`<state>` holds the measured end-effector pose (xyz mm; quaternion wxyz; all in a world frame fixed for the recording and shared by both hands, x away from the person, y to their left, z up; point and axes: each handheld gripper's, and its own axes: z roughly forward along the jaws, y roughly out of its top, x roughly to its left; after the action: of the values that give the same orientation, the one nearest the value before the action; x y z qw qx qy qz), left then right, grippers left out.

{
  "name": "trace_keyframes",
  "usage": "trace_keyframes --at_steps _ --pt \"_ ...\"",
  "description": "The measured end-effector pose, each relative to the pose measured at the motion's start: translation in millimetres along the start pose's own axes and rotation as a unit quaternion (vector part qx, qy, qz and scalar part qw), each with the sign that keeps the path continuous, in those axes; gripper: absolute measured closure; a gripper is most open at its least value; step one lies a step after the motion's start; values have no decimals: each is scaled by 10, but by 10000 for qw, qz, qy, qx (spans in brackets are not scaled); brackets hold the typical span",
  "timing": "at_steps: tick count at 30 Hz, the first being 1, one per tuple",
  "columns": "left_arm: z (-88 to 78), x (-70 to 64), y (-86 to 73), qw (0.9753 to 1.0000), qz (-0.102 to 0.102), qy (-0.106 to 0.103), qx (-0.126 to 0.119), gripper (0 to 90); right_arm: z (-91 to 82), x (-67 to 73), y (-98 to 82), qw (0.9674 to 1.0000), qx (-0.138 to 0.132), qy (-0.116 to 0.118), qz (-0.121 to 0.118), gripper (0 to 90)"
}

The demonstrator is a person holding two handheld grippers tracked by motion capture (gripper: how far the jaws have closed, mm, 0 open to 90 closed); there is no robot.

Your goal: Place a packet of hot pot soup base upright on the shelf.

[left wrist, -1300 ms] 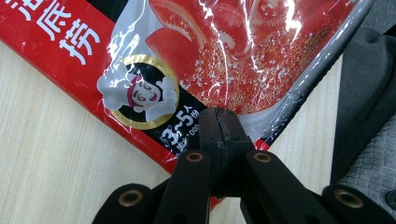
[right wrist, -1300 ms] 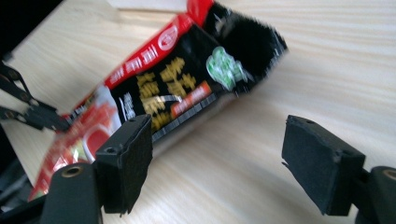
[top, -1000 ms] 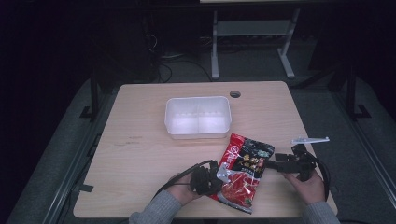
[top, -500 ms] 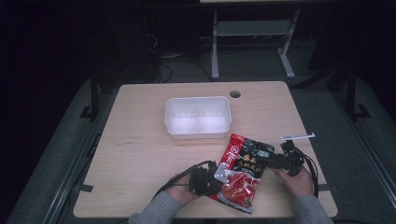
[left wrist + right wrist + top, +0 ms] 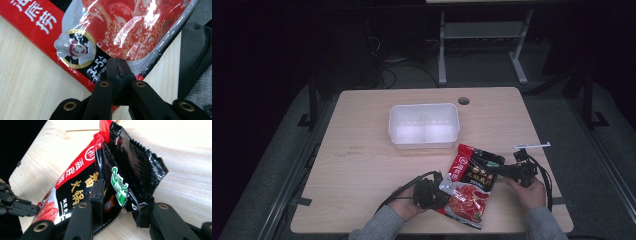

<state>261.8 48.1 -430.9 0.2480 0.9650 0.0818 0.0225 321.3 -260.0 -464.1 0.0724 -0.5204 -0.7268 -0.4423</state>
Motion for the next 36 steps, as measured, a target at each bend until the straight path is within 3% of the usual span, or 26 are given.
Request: trace_keyframes --at_steps 2,3,4,5,9,12,16,18,20,24,27,28,32,34,36 --pt "-21 10 -7 10000 -19 39 -37 900 -3 1 -1 10000 19 -15 -10 667" --pt "-44 26 -15 9999 -81 55 -107 841 -18 1 -3 10000 -10 5 -18 679" --pt "-72 50 -26 9997 -163 83 -161 841 -18 1 -3 10000 -10 5 -18 679" --pt "-118 108 -51 9990 -359 125 -231 756 -52 20 2 9999 -99 62 -48 696" --pt "-177 228 -99 9962 -779 109 -366 548 -113 101 27 9996 -159 19 -242 709" --pt "-175 307 -122 9930 -1083 -136 -453 428 -162 180 43 9989 -238 -14 -408 714" --pt "-144 346 -128 9917 -1199 -126 -439 337 -235 264 51 9978 -330 -73 -570 718" --pt "-118 391 -130 9894 -1348 -164 -509 301 -284 305 54 9970 -405 -108 -653 721" --pt "-109 411 -133 9883 -1418 -206 -525 290 -309 326 56 9964 -459 -107 -704 723" --pt "-48 492 -138 9833 -1648 -478 -605 280 -418 454 67 9934 -641 -92 -949 731" --pt "-19 512 -127 9817 -1684 -618 -646 288 -436 514 70 9918 -685 -90 -1078 731" --pt "2 526 -116 9798 -1719 -743 -704 316 -445 555 74 9908 -720 -82 -1145 731" --pt "25 546 -99 9779 -1739 -883 -753 376 -463 613 78 9890 -774 -18 -1263 730" --pt "39 565 -79 9748 -1788 -1056 -817 431 -477 643 76 9875 -817 53 -1350 729" --pt "43 570 -73 9735 -1810 -1114 -848 458 -486 676 78 9861 -835 75 -1435 729"
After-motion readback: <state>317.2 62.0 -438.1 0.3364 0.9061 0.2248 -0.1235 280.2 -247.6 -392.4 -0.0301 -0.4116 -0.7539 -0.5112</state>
